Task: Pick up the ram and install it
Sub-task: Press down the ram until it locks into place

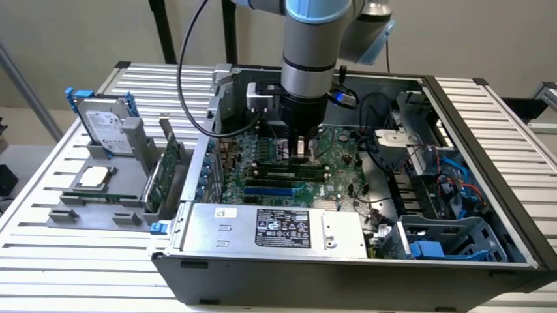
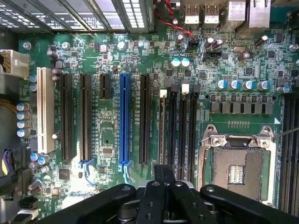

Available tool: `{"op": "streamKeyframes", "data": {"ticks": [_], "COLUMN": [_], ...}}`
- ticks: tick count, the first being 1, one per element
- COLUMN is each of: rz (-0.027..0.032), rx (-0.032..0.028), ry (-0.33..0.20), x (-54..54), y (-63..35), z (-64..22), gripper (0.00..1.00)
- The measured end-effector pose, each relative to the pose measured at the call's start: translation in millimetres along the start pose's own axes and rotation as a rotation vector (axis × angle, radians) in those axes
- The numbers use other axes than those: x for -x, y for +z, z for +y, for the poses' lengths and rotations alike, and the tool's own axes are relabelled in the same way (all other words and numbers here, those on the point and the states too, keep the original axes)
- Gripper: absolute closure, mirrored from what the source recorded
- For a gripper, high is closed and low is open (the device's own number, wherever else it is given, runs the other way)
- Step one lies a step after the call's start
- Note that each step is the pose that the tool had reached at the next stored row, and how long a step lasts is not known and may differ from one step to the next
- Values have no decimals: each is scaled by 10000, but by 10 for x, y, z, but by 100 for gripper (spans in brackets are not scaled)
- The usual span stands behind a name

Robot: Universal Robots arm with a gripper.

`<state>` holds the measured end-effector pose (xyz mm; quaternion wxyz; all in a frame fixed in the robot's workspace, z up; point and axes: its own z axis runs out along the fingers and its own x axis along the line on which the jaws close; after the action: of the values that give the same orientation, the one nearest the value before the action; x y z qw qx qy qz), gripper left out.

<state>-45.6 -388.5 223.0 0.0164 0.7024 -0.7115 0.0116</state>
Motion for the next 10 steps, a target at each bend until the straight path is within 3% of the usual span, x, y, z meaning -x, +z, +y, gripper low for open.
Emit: {"op": "streamKeyframes", "data": {"ticks": [2,6,10], "rz": [-18,-13,-15], "rx": [-7,-6,-7], "ry": [1,1,1], "x": [-1,-8,-9], "y": [-40,-220,-245], "z": [1,2,2], "gripper": [100,100,100]}}
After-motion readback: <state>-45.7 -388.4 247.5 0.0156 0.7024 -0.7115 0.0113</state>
